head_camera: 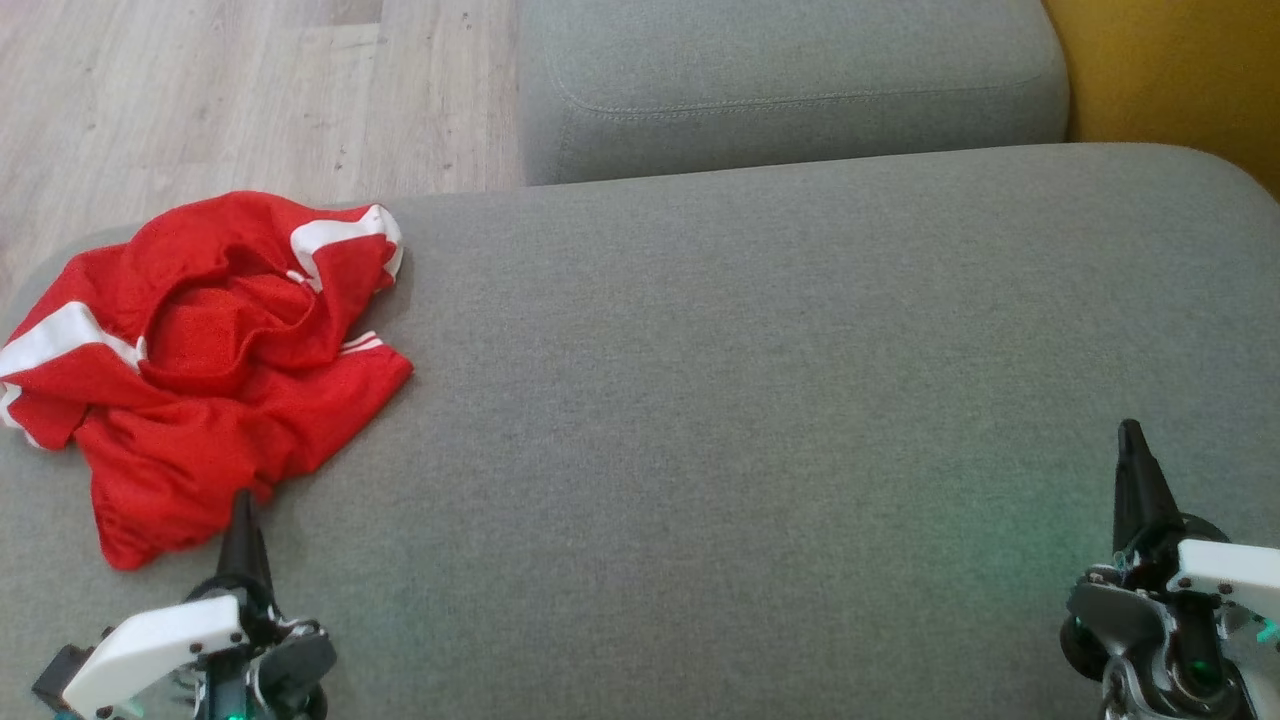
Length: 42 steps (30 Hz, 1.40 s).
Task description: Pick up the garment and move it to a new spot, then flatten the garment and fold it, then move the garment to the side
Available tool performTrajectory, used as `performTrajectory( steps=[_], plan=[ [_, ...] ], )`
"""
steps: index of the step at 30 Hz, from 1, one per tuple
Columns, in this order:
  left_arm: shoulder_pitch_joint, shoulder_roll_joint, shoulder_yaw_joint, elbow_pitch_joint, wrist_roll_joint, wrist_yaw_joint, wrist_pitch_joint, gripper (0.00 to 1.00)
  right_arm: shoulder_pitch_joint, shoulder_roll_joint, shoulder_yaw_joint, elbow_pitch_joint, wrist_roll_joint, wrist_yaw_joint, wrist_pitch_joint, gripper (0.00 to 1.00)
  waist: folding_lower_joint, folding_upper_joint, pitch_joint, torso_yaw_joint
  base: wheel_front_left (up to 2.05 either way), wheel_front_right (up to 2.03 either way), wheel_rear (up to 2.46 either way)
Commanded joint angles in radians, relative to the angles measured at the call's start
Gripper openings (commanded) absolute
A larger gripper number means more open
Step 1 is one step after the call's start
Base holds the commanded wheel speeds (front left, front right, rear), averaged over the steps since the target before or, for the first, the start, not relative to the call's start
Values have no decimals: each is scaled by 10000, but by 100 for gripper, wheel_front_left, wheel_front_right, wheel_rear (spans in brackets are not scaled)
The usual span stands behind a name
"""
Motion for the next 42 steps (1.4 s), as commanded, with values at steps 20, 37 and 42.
performTrajectory(
  steps=[20,37,42],
  plan=[
    [-522,52,351,-281,90,-69,30,0,-517,-49,211,-313,-26,37,57,0,0,0,0,0,0,0,0],
    [63,-4,-296,306,558,1,-325,100,200,10,243,263,-611,1,-322,100,0,0,-25,22,0,0,0],
    [57,-1,-358,202,1284,35,-473,100,233,11,257,170,-1300,3,-470,100,0,0,-40,30,0,0,0]
  ],
)
